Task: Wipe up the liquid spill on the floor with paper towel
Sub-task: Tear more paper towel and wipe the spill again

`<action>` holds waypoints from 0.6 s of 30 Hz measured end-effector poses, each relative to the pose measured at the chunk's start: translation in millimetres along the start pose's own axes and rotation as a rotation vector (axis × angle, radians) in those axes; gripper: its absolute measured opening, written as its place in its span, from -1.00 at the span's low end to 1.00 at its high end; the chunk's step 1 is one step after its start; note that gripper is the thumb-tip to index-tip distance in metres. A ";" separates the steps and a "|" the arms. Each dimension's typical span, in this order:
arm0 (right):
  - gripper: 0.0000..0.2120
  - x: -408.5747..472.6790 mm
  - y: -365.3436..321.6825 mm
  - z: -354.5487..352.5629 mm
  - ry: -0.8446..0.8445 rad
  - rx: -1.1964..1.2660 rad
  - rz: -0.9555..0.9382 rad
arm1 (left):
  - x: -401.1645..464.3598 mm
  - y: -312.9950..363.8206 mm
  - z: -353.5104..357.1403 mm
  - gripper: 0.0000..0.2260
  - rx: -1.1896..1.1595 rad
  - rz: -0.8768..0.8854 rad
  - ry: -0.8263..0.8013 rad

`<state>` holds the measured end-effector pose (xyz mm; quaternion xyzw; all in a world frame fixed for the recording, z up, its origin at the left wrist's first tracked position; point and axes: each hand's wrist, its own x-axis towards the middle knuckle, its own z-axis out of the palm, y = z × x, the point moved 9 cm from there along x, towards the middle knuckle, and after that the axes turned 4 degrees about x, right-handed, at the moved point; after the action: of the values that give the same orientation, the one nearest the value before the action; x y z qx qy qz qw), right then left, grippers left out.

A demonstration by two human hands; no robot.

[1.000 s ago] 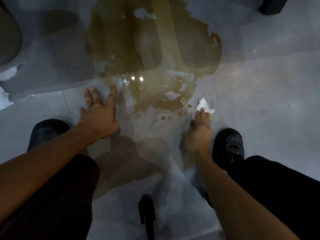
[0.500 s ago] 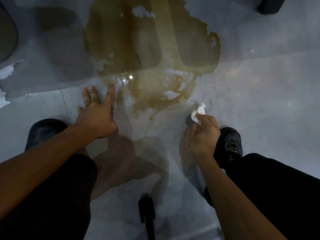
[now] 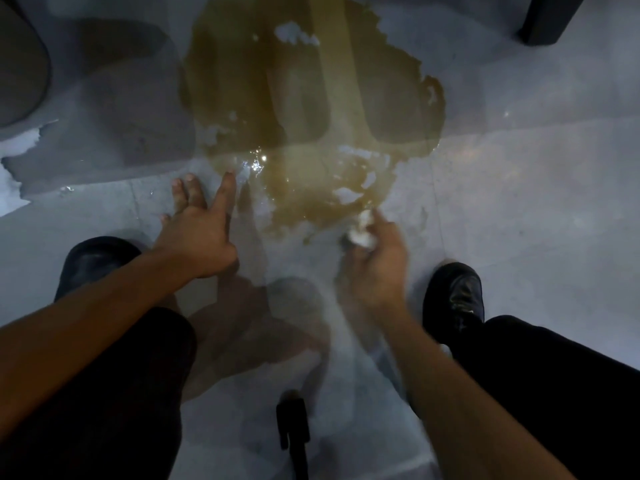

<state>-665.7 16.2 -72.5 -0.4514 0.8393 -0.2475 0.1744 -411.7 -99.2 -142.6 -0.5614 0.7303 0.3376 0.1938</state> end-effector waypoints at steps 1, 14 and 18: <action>-0.90 17.1 24.8 -20.5 0.054 -0.028 0.102 | 0.4 -0.1 -0.5 0.09 0.002 -0.001 0.004; -0.56 -38.7 30.4 37.6 -0.340 -0.164 0.004 | -1.3 1.1 -0.7 0.13 0.002 0.003 -0.018; -0.58 -22.4 35.0 6.3 -0.176 -0.072 0.085 | -1.4 -0.3 -0.5 0.13 -0.001 0.005 -0.009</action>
<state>-674.1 49.9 -96.2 -0.4416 0.8474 -0.1690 0.2416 -410.9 -98.6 -141.4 -0.5584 0.7305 0.3409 0.1959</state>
